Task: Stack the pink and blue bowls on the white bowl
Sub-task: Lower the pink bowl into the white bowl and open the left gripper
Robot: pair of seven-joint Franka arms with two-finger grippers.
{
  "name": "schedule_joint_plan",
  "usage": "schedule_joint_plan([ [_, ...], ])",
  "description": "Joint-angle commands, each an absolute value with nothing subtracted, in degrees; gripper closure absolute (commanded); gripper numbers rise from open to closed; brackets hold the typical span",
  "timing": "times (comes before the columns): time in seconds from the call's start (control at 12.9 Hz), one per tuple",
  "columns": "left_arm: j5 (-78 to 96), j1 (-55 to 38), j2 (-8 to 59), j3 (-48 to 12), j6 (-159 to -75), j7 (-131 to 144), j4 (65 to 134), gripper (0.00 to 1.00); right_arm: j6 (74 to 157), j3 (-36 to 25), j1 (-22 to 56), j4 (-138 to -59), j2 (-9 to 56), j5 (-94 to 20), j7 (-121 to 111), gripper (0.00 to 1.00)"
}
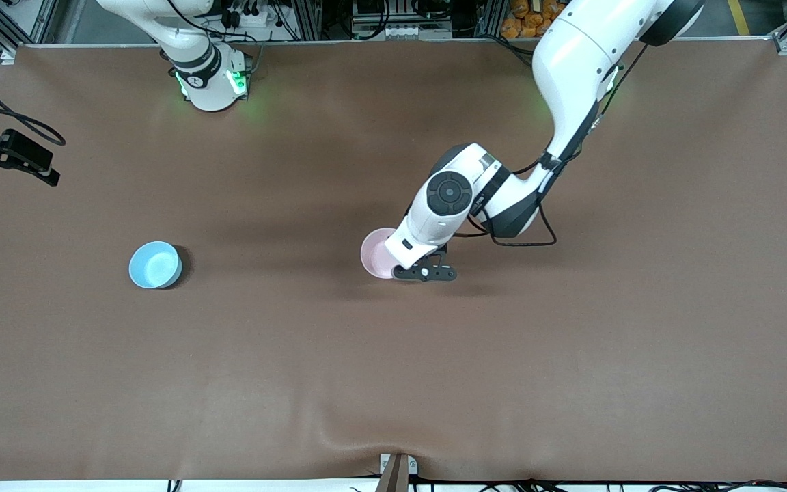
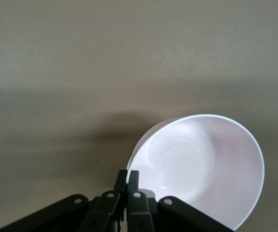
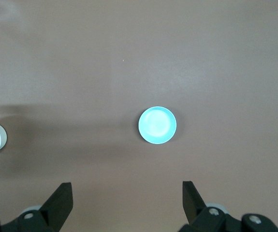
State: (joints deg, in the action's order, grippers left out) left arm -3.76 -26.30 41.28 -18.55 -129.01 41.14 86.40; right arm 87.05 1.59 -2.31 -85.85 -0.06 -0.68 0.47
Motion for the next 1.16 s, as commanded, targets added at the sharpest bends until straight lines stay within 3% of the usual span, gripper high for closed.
schedule_joint_plan([
  [0.0,-4.92,-27.42,41.75,-18.11,-130.16,43.15,86.4,1.0,86.31,1.93,-2.81,-84.64,0.44,-0.7,0.7,0.0],
  [0.78,-5.01,-28.48,41.75,-18.11,-130.17,44.65,88.33,1.0,86.13,1.93,-2.9,-84.64,0.44,-0.7,0.7,0.0],
  [0.85,-4.66,-28.48,41.75,-18.11,-130.17,44.74,88.24,0.79,86.13,1.93,-3.07,-84.64,0.44,-0.7,0.7,0.0],
  [0.93,-4.66,-28.39,41.57,-18.11,-130.17,45.87,88.16,0.22,86.13,1.93,-3.08,-84.64,0.44,-0.7,0.7,0.0],
  [1.01,-5.27,-28.48,41.14,-18.11,-129.56,46.66,87.72,0.0,86.13,1.93,-3.08,-84.64,0.53,-0.7,0.7,0.0],
  [1.09,-5.45,-28.13,40.35,-18.02,-127.38,46.5,87.71,0.0,86.22,1.93,-3.08,-84.64,0.44,-0.7,0.7,0.0],
])
